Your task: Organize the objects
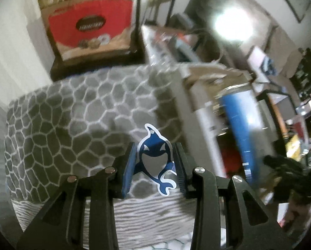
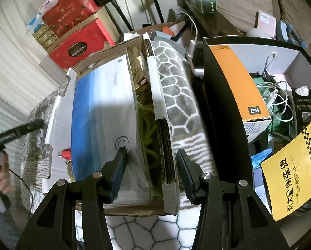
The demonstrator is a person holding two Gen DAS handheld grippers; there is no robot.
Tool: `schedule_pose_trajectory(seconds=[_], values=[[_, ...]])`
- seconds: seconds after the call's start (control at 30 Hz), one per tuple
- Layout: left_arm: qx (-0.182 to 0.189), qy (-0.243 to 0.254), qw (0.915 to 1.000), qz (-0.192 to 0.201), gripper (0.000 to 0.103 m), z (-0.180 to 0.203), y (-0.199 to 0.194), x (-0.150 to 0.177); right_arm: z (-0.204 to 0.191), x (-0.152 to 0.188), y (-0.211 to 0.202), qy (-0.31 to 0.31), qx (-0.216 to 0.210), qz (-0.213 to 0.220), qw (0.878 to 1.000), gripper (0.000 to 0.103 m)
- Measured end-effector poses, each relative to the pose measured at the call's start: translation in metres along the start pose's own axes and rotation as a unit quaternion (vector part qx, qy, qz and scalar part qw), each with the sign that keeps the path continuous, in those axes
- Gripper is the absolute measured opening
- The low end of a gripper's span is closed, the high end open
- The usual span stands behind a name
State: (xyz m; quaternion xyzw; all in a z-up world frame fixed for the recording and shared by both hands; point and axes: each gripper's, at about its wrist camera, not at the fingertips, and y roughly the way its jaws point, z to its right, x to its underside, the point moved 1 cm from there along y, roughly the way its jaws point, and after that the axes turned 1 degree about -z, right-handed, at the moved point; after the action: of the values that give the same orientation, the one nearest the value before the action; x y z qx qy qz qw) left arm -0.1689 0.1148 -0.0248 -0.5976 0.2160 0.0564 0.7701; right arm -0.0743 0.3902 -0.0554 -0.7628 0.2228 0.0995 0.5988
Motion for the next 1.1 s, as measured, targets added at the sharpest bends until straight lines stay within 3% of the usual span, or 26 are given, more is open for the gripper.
schedule_pose_trajectory(seconds=[0.23,0.4,0.63,0.8,1.1], values=[[0.069,0.040,0.9968,-0.010,0.033,0.054,-0.016,0.003,0.000,0.000,0.000,0.000,0.000,0.000,1.000,0.049],[0.072,0.035,0.9964,-0.028,0.033,0.081,0.002,0.010,0.000,0.000,0.000,0.000,0.000,0.000,1.000,0.049],[0.077,0.007,0.9957,-0.051,0.033,0.083,0.022,0.009,0.001,0.000,0.001,-0.001,0.000,0.001,1.000,0.049],[0.083,0.007,0.9954,-0.047,0.041,0.081,0.017,0.008,0.001,0.000,0.001,0.000,0.000,0.001,1.000,0.049],[0.043,0.005,0.9990,-0.013,0.053,0.067,0.005,0.000,-0.003,-0.001,-0.009,-0.005,0.010,0.016,1.000,0.049]])
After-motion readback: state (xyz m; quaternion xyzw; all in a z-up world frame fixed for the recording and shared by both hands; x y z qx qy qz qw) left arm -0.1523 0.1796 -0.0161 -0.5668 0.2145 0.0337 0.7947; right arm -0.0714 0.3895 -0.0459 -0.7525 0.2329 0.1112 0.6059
